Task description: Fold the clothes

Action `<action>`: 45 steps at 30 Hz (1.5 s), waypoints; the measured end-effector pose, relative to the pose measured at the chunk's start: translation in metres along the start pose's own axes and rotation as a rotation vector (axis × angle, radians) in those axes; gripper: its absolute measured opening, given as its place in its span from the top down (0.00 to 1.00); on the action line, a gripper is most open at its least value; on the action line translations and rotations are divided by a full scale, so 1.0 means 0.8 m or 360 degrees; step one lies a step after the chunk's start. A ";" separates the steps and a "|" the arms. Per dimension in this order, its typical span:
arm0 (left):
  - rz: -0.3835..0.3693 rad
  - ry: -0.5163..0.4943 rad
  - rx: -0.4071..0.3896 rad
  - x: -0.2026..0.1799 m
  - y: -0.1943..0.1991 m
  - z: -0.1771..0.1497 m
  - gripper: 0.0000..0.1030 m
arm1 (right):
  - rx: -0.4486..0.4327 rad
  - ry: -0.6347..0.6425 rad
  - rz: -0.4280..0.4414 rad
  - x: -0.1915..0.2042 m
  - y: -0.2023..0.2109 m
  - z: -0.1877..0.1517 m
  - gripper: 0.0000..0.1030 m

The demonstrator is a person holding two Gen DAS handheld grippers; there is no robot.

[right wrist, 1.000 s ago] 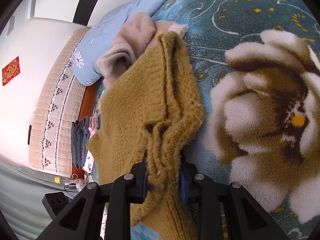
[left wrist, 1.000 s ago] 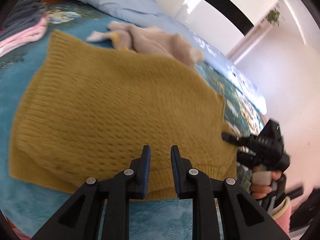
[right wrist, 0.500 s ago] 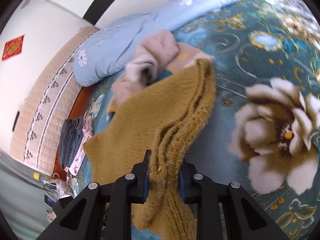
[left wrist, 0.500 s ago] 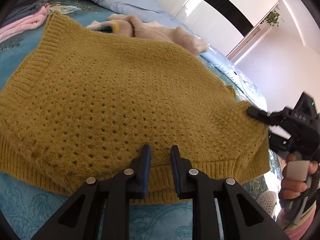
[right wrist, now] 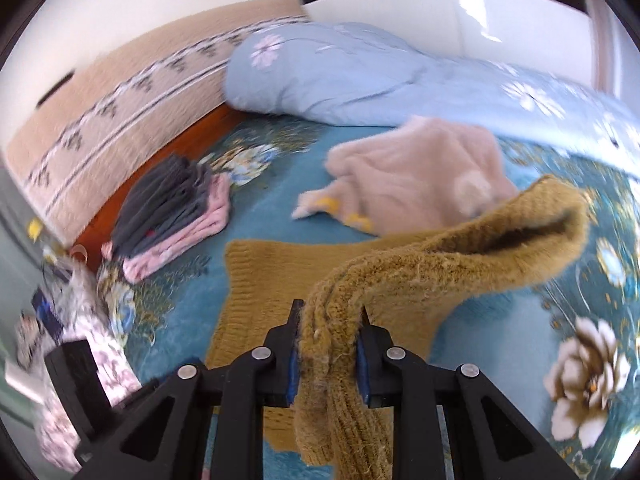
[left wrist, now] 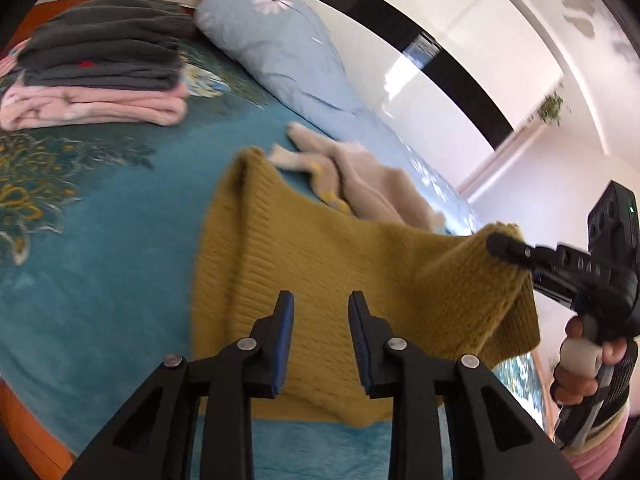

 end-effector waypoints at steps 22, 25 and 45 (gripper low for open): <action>-0.0169 0.0372 -0.0023 0.090 0.009 0.034 0.72 | 0.0480 0.0470 0.0082 0.165 -0.153 -0.064 0.74; -0.0168 0.0363 -0.0021 0.089 0.009 0.033 0.72 | 0.0461 0.0442 0.0106 0.164 -0.149 -0.060 0.74; -0.0163 0.0308 -0.0026 0.087 0.013 0.032 0.72 | 0.0208 0.0193 0.0411 0.161 -0.086 -0.027 0.69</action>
Point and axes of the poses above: each gripper's, at about its wrist camera, not at the fingertips, and y roughly against the way its jaws point, x to its left, z to its top, the point moved 9 cm from there along -y, roughly the way its jaws point, and after that the axes turned 10 degrees about y, right-handed, at the moved point
